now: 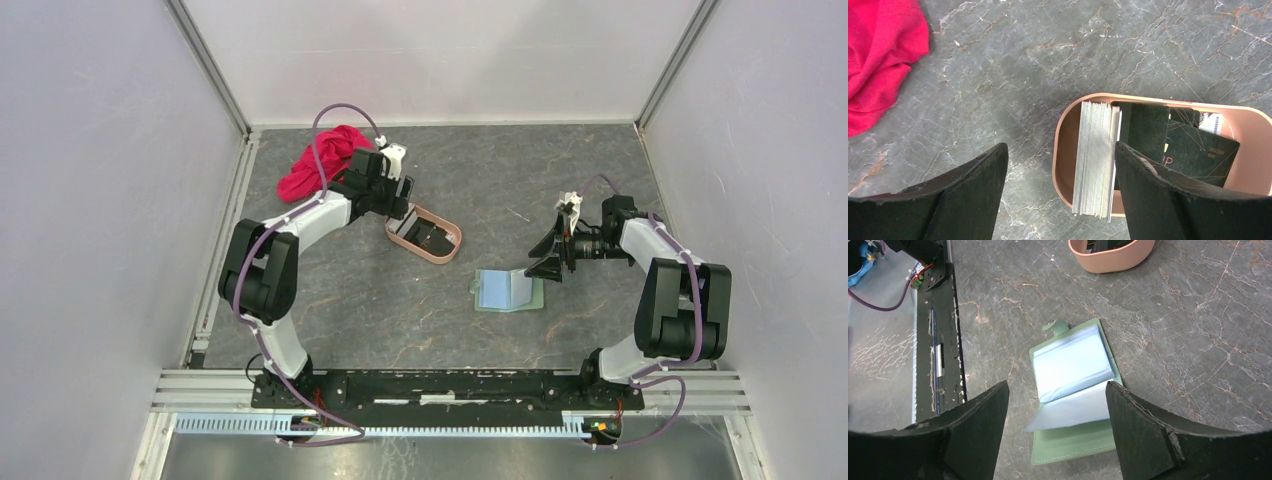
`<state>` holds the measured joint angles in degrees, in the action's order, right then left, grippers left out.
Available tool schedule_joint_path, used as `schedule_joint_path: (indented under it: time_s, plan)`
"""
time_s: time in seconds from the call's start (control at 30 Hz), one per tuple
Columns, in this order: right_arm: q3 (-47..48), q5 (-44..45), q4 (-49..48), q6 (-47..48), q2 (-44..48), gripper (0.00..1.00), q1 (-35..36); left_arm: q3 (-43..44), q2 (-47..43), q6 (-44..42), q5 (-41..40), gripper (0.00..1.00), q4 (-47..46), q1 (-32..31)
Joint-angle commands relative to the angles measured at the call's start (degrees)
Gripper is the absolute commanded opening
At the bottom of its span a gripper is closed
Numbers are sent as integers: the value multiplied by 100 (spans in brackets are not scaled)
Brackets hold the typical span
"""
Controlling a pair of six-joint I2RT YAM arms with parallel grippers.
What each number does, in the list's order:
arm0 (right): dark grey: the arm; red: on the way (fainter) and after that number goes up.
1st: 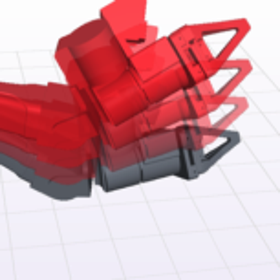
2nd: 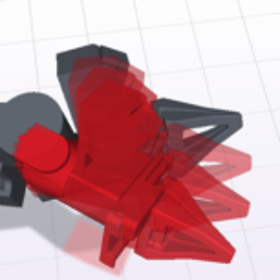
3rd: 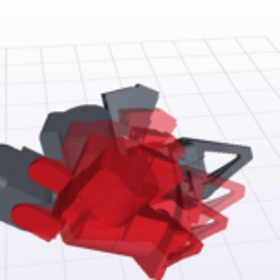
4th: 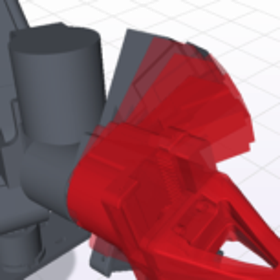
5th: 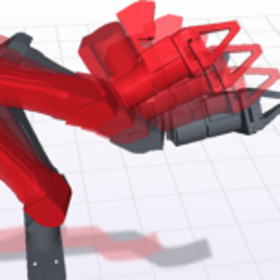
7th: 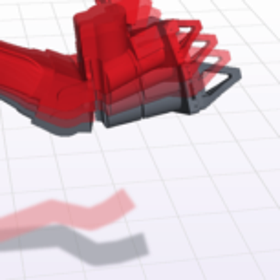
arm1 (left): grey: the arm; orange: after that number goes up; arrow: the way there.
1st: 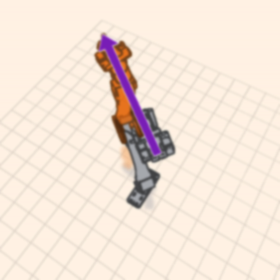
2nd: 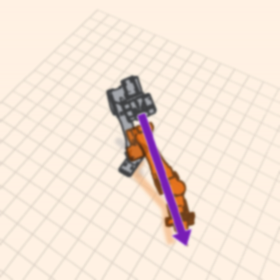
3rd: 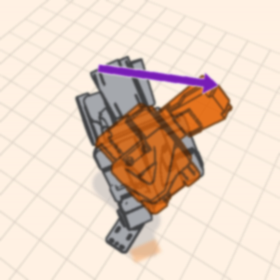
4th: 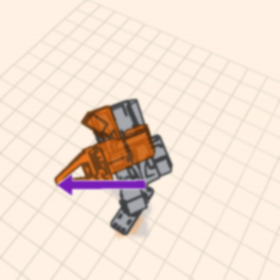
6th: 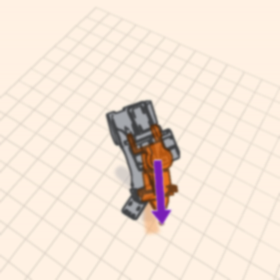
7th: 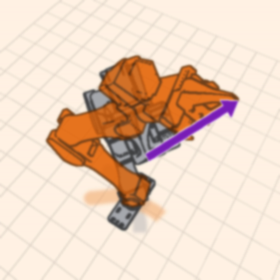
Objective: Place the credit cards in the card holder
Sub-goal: Move the storage box to the center of the board.
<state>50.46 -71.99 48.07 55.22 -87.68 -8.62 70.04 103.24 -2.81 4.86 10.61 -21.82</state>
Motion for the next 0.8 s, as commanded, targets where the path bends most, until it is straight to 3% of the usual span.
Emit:
schedule_joint_path:
  time_s: [0.0,0.13,0.2,0.33,0.43,0.53,0.77]
  plan:
    - [193,-104,95,202,161,78,32,212,-552,58,-398,85,-54,-177]
    - [193,-95,93,208,167,78,32,206,-928,-41,-687,99,173,-493]
    - [193,-76,93,207,157,78,36,207,-1017,196,-594,100,235,-491]
    - [201,-35,81,215,159,78,60,177,-945,469,-648,100,286,-540]
    - [176,14,37,193,169,78,62,138,-787,319,-1628,99,369,-916]
    - [159,59,-48,119,172,78,94,193,-575,191,-2254,93,482,-1120]
    - [71,184,-351,-161,191,78,159,303,-161,44,-2298,86,429,-1135]
